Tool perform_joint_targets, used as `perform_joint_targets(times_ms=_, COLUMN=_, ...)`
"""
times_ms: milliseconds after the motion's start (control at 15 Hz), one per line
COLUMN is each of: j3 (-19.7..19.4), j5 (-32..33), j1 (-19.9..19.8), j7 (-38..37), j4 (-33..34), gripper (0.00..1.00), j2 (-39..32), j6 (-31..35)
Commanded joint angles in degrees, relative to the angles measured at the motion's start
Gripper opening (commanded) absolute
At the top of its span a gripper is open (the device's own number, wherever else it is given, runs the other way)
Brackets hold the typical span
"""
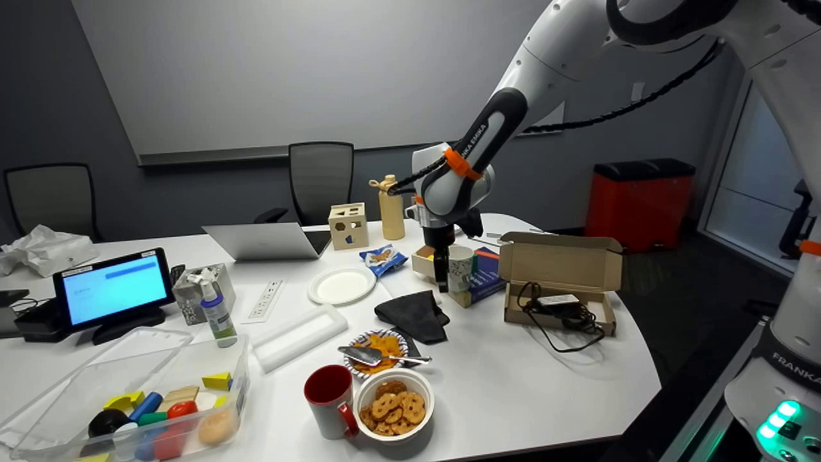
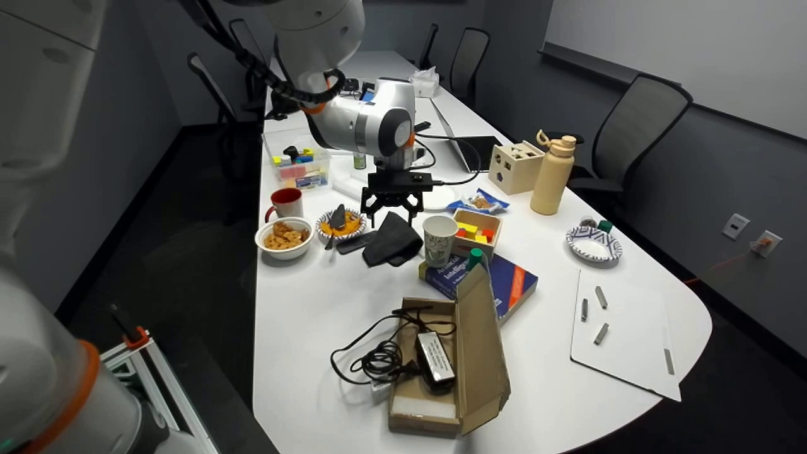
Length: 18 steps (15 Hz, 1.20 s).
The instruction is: Use the black towel to clean the table
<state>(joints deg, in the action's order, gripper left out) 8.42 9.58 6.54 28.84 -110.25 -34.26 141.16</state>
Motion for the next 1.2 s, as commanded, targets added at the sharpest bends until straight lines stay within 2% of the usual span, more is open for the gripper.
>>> perform_joint_targets(times_ms=0, j3=0.85, j5=0.73, j1=-0.79, j7=-0.46, j4=0.29, gripper=1.00, j2=-0.13, j6=-0.32)
perform_joint_targets(times_ms=200, j3=1.60, j5=0.84, j1=-1.07, j7=1.09, j4=1.22, gripper=1.00, j2=-1.97, j6=2.45)
perform_joint_targets(times_ms=467, j3=1.50, j5=1.53, j1=-1.08, j7=1.93, j4=3.74, gripper=1.00, j2=-4.82, j6=2.68)
perform_joint_targets(times_ms=1133, j3=0.99, j5=5.99, j1=0.95, j7=2.64, j4=16.63, gripper=1.00, j2=-17.71, j6=3.87)
